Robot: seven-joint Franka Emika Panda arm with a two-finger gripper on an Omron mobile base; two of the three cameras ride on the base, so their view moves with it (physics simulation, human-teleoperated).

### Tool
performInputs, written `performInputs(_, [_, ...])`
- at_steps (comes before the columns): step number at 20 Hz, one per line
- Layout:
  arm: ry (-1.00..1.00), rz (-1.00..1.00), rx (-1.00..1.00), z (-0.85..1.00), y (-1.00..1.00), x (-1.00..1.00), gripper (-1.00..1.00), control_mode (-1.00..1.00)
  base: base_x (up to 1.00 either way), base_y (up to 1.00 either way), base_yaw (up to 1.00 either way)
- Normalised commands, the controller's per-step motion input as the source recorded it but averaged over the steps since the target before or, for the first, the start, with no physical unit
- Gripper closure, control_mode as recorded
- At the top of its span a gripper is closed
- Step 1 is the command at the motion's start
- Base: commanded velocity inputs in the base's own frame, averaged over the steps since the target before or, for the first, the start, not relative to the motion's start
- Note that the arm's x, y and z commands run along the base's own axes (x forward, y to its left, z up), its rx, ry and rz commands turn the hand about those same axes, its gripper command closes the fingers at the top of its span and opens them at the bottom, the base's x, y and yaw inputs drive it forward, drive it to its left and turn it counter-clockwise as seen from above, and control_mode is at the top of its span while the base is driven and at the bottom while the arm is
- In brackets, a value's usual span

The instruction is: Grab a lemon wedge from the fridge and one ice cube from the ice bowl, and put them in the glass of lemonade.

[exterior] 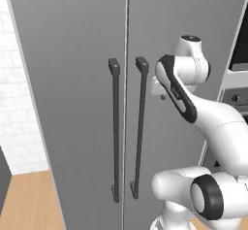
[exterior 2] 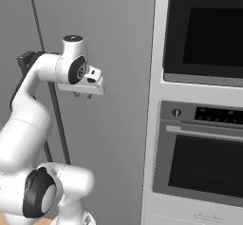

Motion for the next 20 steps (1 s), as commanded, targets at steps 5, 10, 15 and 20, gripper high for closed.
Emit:
performInputs(5, [0.0,-0.04,0.0,-0.17,-0.23,-0.68,-1.0,-1.0,0.0,0.0,0.0])
performInputs(10, [0.0,-0.12,0.0,-0.3,-0.57,-0.97,-1.0,-1.0,0.0,0.0,0.0])
performInputs(15, [0.0,-0.06,0.0,-0.26,-0.73,-0.38,-1.0,-1.0,0.0,0.0,0.0])
performInputs(20, [-0.01,-0.19,-0.01,-0.38,0.66,0.97,-1.0,-1.0,0.0,0.0,0.0])
